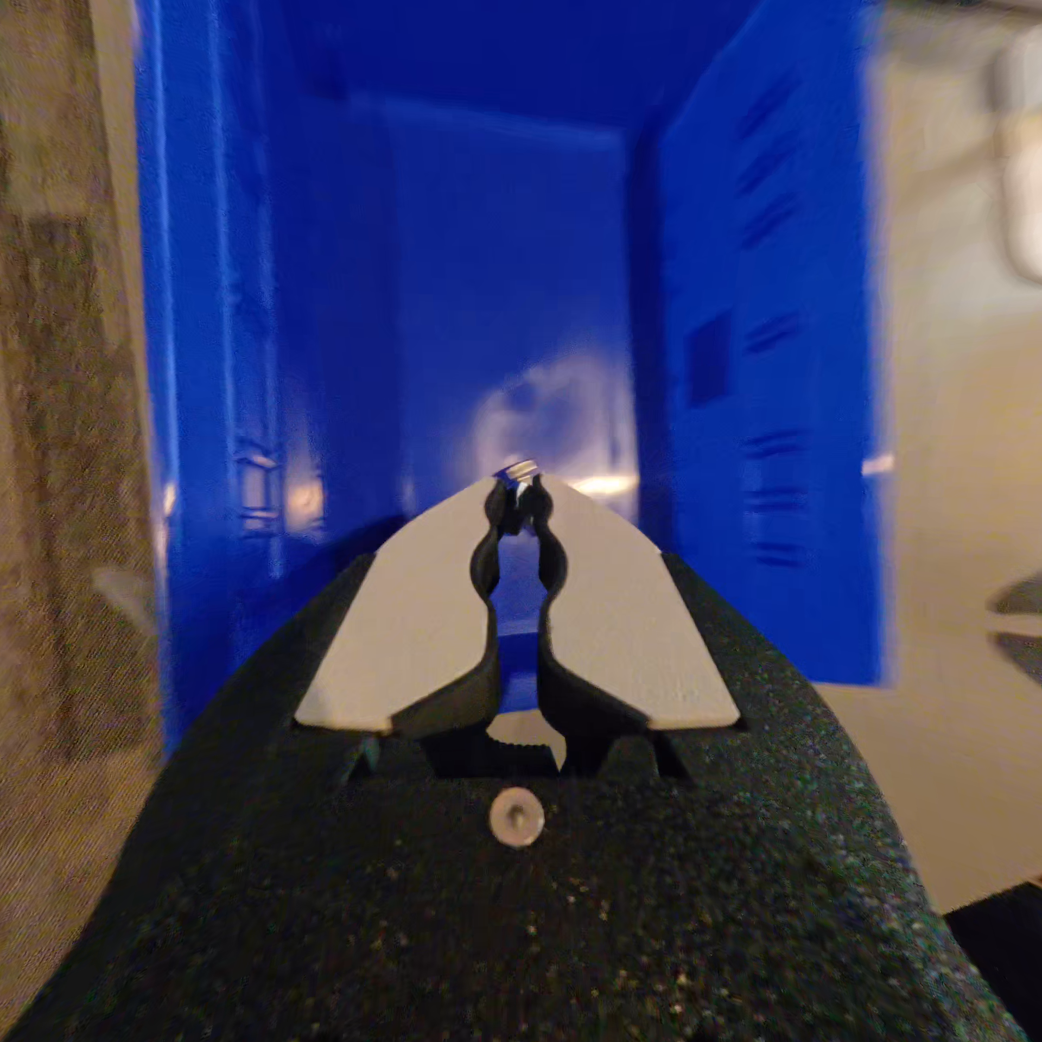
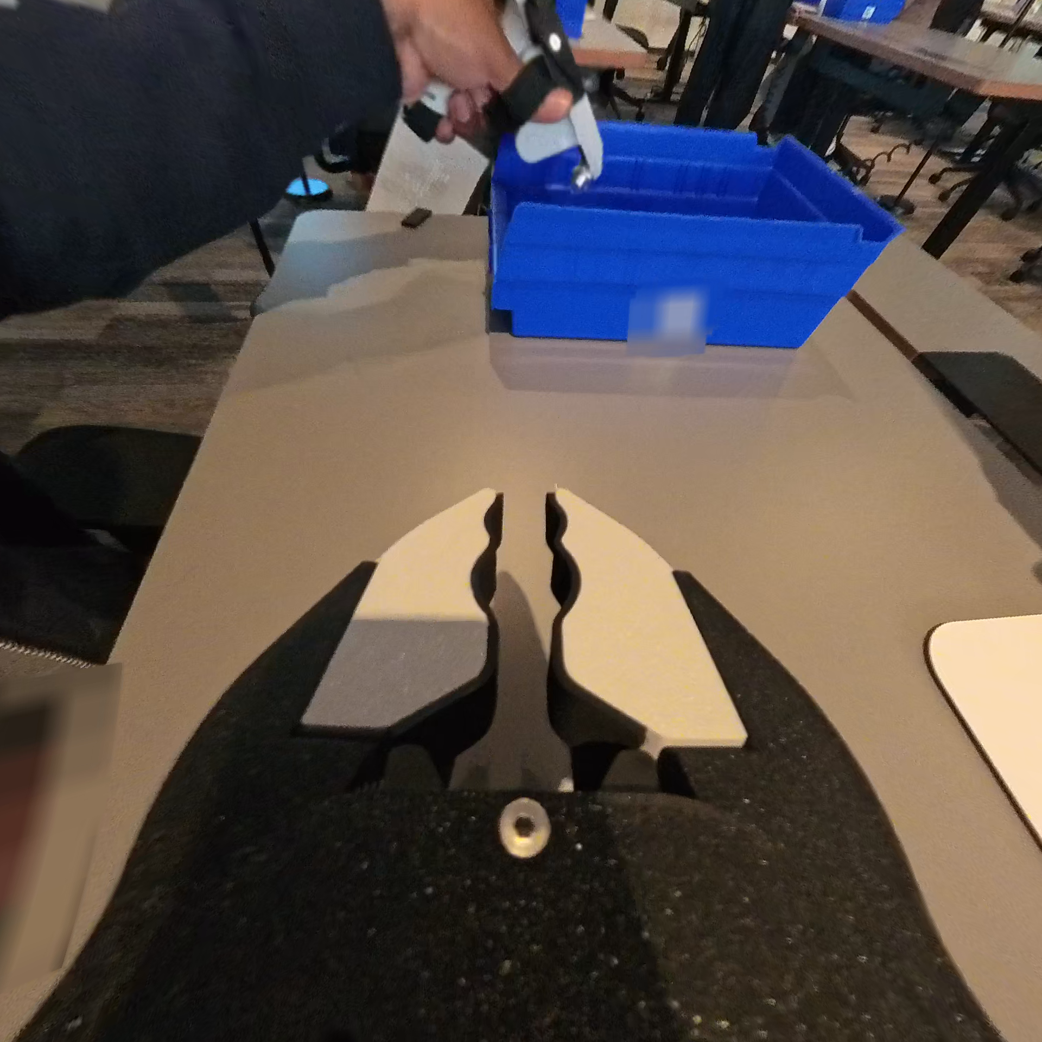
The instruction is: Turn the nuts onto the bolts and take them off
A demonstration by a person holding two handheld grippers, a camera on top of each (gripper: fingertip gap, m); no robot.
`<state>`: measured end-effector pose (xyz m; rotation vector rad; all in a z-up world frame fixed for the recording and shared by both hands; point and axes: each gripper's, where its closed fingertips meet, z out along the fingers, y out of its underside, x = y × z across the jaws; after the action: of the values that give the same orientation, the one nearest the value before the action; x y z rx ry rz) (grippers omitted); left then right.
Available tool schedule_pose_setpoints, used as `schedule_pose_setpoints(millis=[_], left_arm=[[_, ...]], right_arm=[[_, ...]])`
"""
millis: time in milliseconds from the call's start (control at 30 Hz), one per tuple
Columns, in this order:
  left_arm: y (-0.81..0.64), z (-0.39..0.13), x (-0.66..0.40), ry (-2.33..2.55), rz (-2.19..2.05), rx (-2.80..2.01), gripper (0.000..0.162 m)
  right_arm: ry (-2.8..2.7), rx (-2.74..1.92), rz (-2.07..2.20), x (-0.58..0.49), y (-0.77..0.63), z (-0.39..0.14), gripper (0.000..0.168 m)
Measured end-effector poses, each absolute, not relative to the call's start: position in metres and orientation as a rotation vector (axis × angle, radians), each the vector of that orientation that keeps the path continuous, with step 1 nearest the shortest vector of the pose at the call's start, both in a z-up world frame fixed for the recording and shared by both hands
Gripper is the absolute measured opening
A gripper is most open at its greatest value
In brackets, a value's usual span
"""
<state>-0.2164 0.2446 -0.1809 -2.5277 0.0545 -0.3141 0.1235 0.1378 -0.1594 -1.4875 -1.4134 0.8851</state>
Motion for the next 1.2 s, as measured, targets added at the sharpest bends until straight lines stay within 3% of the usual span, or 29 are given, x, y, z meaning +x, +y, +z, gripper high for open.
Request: schedule_pose_setpoints(millis=[167, 267, 467, 667, 1200], left_arm=[[0.221, -0.085, -0.103, 0.253, -0.665, -2.038, 0.009], [0.197, -0.056, -0.017, 0.335, -0.895, -1.771, 0.009], [0.169, -0.073, 0.119, 0.293, -1.191, -1.467, 0.008], [0.136, -0.111, 0.2, 0.252, -1.202, -1.362, 0.008], [0.105, -0.117, 0.2, 0.246, -1.129, -1.229, 0.008]], right_arm=[[-1.292, -1.336, 0.891, 0.13, 0.135, -0.131, 0.015], [-1.139, -1.252, 0.923, 0.146, 0.13, -0.113, 0.017], [-0.812, -1.214, 0.778, 0.211, 0.108, -0.108, 0.019], [-0.716, -1.266, 0.551, 0.249, 0.086, -0.118, 0.023], [-0.704, -1.204, 0.55, 0.212, 0.067, -0.117, 0.026]])
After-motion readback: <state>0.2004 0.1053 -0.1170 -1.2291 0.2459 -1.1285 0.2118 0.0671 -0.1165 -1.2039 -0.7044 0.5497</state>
